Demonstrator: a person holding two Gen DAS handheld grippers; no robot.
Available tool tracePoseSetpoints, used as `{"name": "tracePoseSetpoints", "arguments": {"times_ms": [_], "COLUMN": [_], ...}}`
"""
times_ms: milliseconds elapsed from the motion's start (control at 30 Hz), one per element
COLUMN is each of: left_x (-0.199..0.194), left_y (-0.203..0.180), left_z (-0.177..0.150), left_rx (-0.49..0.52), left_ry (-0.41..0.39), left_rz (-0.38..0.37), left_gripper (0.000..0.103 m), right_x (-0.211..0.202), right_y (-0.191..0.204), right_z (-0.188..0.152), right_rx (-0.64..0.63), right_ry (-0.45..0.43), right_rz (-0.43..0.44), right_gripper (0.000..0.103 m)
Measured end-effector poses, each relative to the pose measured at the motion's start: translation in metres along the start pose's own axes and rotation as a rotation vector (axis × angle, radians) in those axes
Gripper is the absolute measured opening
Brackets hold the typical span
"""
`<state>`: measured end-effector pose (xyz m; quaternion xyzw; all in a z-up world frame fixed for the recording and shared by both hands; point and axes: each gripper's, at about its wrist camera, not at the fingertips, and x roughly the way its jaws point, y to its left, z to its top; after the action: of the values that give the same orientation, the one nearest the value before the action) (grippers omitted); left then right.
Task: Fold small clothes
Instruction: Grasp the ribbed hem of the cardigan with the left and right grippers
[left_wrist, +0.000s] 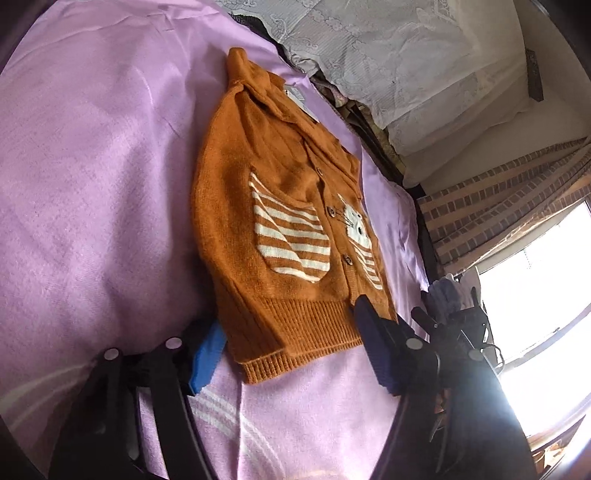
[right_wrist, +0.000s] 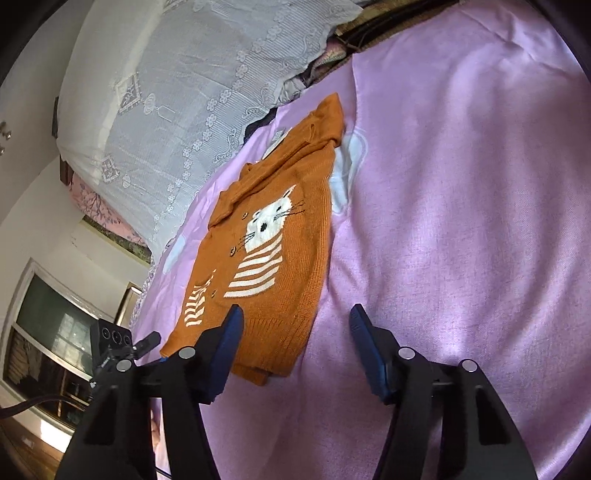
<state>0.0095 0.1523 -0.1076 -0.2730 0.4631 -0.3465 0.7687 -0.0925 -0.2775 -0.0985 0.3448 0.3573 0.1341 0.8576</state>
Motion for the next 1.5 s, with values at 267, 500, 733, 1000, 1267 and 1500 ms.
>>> {"name": "tracePoseSetpoints", "arguments": {"times_ms": [267, 500, 733, 1000, 1267, 1500], "left_x": [0.014, 0.005, 0.021, 0.012, 0.002, 0.001], "left_y": [-0.017, -0.008, -0.028, -0.014, -0.013, -0.025], "left_z": [0.000, -0.002, -0.005, -0.002, -0.005, 0.009], "left_rx": [0.094, 0.062, 0.162, 0.105, 0.082, 0.110], "left_ry": [-0.005, -0.031, -0.010, -0.041, -0.057, -0.064], "left_rz": [0.094, 0.093, 0.152, 0.142, 0.061, 0.035], "left_gripper": [0.071, 0.051, 0.074, 0.039, 0.014, 0.013], "right_x": [0.030, 0.032, 0.034, 0.036, 0.031, 0.013], "right_y": [0.016, 0.016, 0.017, 0.019, 0.004, 0.035], "right_z": [0.004, -0.007, -0.007, -0.008, -0.007, 0.003], "right_rx": [0.045, 0.019, 0.000, -0.020, 0.039, -0.117], "right_ry": [0.093, 0.098, 0.096, 0.060, 0.060, -0.054], "right_rz": [0.028, 0.029, 0.037, -0.003, 0.055, 0.021], "right_gripper": [0.060, 0.036, 0.047, 0.025, 0.010, 0.008]}}
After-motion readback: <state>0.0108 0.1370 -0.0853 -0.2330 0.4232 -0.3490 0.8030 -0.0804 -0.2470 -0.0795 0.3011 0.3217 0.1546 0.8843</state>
